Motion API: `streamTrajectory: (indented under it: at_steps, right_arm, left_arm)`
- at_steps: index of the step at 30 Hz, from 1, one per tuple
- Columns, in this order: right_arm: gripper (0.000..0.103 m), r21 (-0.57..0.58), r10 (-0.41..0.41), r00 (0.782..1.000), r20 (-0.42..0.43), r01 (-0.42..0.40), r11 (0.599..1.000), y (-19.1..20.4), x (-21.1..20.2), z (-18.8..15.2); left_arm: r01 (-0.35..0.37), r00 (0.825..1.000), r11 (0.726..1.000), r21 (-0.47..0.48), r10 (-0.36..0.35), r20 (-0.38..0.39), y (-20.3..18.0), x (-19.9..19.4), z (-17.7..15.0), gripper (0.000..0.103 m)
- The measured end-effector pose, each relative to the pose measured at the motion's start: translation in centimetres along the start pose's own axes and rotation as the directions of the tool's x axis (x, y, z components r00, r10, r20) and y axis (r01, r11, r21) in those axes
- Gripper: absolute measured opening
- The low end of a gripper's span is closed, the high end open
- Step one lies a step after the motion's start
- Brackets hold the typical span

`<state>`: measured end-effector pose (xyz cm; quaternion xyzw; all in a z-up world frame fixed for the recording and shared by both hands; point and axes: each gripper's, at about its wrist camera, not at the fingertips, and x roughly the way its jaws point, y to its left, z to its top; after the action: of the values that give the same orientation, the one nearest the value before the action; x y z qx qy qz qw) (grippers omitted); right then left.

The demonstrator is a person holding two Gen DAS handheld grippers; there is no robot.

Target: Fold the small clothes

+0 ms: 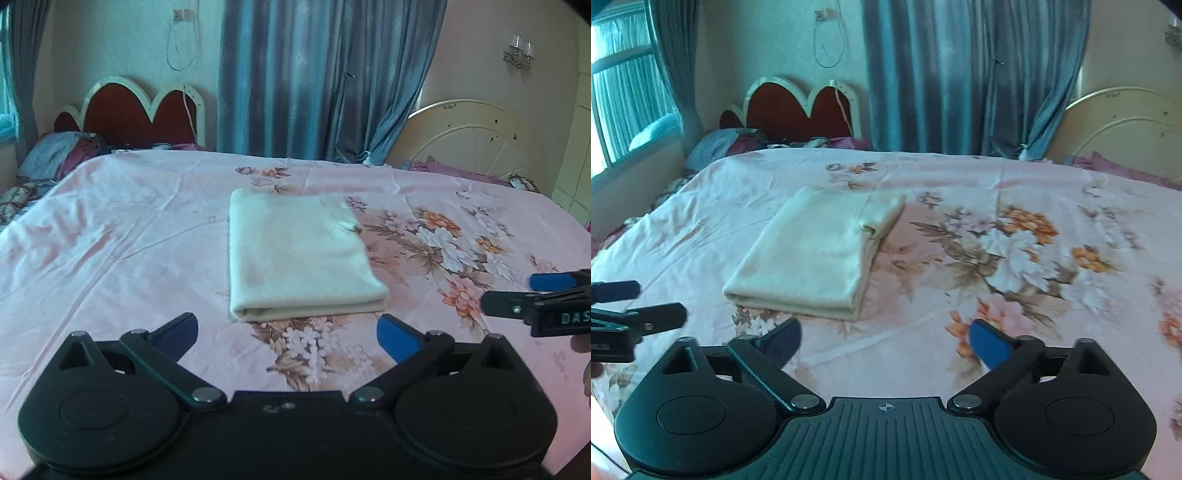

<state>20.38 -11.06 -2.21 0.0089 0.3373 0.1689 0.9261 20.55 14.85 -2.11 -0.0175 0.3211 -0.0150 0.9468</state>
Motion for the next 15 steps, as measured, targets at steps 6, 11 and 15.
streamTrajectory:
  at_steps: [6,11,15]
  right_arm:
    - [0.103,0.009,-0.047,0.999,0.024,0.047,0.999,0.8,-4.1,-0.8]
    - [0.103,0.008,-0.058,0.997,0.046,0.058,0.998,1.5,-6.7,-1.4]
    - [0.103,0.021,-0.064,0.996,0.067,0.062,0.998,1.9,-8.8,-1.7]
  left_arm:
    - [-0.011,0.999,1.0,0.016,0.01,0.037,-1.0,-3.9,-0.5,0.103]
    - [0.0,0.998,1.0,0.029,-0.002,0.064,-1.7,-6.3,-0.9,0.103]
    - [0.022,0.997,1.0,0.01,-0.023,0.077,-1.8,-8.1,-1.2,0.103]
